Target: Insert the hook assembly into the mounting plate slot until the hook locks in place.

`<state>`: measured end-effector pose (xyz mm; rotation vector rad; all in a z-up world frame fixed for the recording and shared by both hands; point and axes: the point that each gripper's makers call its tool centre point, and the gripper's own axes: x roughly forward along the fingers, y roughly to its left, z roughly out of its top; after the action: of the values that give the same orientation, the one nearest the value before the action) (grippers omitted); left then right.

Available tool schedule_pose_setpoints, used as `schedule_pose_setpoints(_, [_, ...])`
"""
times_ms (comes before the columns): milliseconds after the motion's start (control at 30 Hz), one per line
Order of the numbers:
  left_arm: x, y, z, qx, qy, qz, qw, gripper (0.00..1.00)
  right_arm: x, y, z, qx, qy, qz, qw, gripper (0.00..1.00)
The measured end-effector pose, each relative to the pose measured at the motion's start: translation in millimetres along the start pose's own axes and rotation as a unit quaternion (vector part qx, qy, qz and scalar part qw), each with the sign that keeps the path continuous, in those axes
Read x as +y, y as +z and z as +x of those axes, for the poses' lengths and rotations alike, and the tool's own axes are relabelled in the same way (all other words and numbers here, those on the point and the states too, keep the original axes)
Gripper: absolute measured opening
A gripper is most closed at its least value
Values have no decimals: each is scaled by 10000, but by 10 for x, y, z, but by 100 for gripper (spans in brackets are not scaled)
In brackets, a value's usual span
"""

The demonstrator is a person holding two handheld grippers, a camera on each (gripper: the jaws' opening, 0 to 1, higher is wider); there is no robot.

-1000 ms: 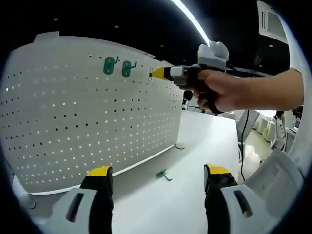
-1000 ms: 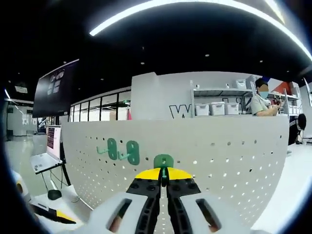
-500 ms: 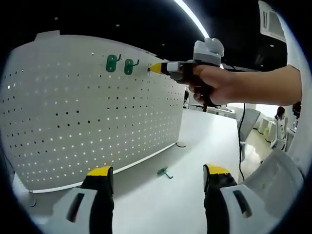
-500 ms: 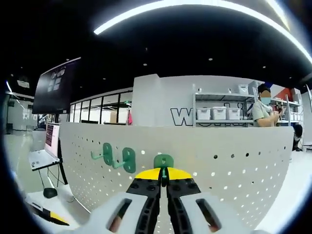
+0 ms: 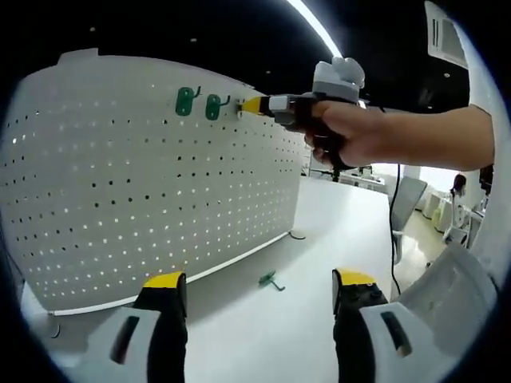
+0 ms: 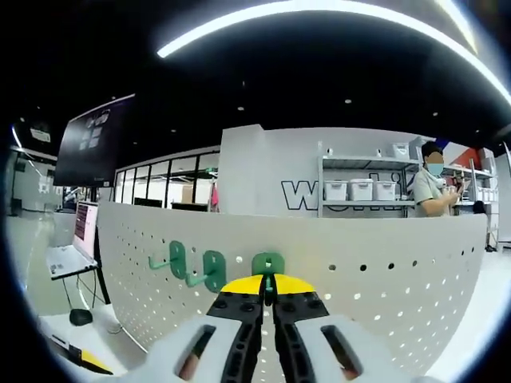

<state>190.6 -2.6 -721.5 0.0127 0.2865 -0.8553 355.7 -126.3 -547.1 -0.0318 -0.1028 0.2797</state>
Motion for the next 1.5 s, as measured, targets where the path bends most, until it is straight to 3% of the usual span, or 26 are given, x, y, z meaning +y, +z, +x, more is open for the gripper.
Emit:
schedule_pose_setpoints(500, [22, -14, -22, -11, 40, -59, 10000, 75, -1, -34, 34, 44, -25, -7, 10000, 1])
schedule_pose_setpoints(867, [50, -12, -28, -6, 68, -81, 9999, 74, 20, -39, 76, 177, -464, -421, 9979, 1])
schedule_pose_setpoints(1100, [80, -6, -75, -14, 107, -77, 9999, 74, -1, -54, 98, 207, -871, -249, 9957, 1])
schedule_pose_setpoints(1500, [83, -18, -93, -72, 145, -139, 9998, 73, 5, -63, 76, 130, -898, -276, 9955, 2])
